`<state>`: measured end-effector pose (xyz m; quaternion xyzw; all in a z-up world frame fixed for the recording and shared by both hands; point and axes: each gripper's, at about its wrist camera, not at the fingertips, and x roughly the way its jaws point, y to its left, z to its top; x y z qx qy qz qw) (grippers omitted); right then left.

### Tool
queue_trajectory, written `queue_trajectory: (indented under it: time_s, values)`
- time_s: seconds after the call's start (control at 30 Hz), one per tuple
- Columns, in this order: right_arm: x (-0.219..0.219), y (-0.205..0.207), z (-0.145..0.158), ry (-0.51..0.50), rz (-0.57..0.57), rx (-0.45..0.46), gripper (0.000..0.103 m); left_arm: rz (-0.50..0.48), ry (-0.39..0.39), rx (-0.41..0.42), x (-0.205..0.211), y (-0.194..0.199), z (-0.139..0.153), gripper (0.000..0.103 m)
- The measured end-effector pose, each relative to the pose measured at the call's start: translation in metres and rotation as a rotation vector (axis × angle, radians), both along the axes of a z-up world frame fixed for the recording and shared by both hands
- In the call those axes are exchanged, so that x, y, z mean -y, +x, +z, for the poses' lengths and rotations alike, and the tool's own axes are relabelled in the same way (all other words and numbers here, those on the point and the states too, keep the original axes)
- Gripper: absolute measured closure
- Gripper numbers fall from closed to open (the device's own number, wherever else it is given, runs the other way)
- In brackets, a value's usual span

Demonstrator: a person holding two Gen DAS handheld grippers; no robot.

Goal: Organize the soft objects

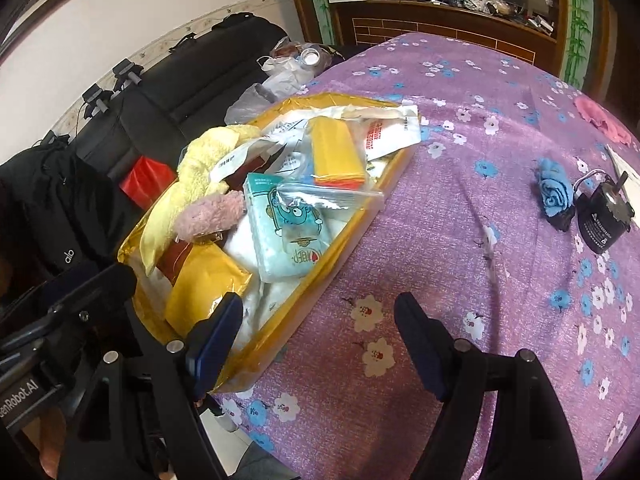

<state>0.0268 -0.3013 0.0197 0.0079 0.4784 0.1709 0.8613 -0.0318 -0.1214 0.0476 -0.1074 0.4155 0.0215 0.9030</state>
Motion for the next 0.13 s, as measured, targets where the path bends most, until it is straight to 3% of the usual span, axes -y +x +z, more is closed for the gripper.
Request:
queue_trajectory:
  time_s: [0.13]
  values:
    - [0.0011, 0.0003, 0.0028, 0.000, -0.002, 0.005, 0.025, 0.012, -0.032, 0.027, -0.0028, 0.0004, 0.0018, 0.030]
